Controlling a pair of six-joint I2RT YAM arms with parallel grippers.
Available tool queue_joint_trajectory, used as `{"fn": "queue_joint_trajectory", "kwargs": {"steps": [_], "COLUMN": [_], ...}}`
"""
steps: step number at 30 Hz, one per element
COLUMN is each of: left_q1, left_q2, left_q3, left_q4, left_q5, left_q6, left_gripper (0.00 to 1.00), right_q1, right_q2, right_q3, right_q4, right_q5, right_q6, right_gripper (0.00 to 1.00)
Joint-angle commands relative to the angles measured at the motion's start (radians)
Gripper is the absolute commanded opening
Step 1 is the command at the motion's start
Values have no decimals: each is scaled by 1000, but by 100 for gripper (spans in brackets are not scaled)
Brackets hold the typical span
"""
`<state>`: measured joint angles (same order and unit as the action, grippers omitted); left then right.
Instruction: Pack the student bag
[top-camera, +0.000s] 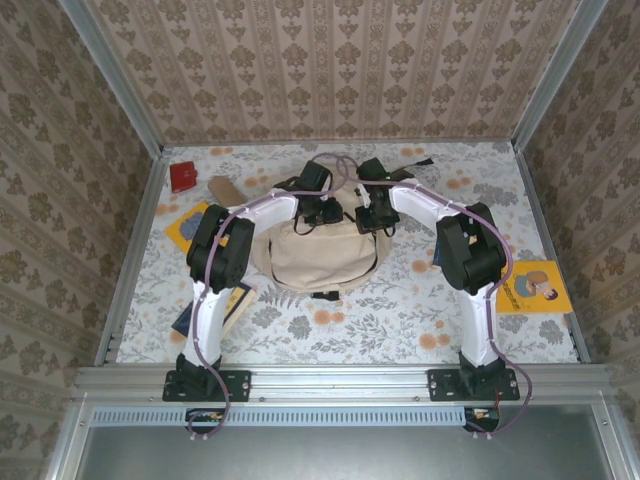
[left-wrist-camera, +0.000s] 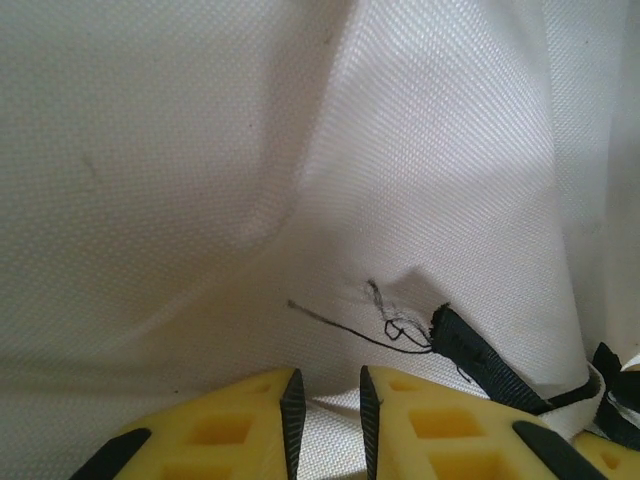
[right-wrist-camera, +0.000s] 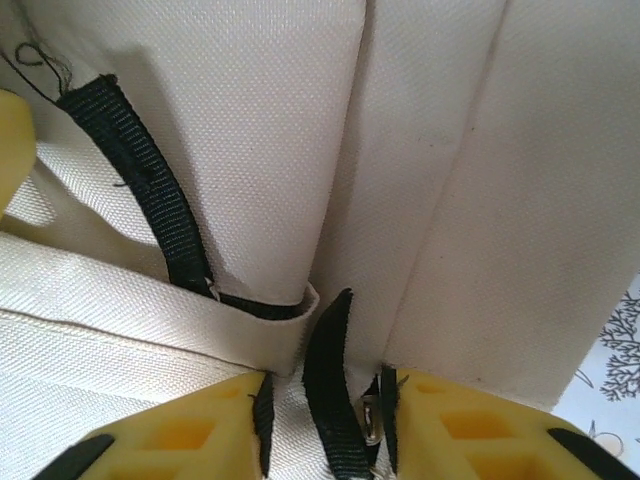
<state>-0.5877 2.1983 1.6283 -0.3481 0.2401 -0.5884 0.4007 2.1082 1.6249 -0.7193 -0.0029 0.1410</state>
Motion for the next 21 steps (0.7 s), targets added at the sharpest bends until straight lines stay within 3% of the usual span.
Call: {"fn": "queue_joint_trajectory", "kwargs": {"steps": [1,6,13,18,21], "left_q1": [11,23,40,40,40], "left_q2": [45,52,60,61,65], "left_q3": [-4,-44,-64,-58,-53], "left_q4": [-60,-57,-62,-57,-56], "left_q5": [-24,-34,-31,-13,-3], "left_q6": [-15,-28,-24,-19,-22], "left_gripper": [24,23,22,22,23], "right_q1": [0,0,-1,-1,-1], "right_q2": [22,8,-48,-29,-4], "right_q3": [35,34,8,27,41], "right_q4": [-48,-36,0,-10,-17], "right_q5": [71,163,223,78,56], "right_q6": [-17,19,62,72,111], "right_gripper": [33,25,25,33,35]}}
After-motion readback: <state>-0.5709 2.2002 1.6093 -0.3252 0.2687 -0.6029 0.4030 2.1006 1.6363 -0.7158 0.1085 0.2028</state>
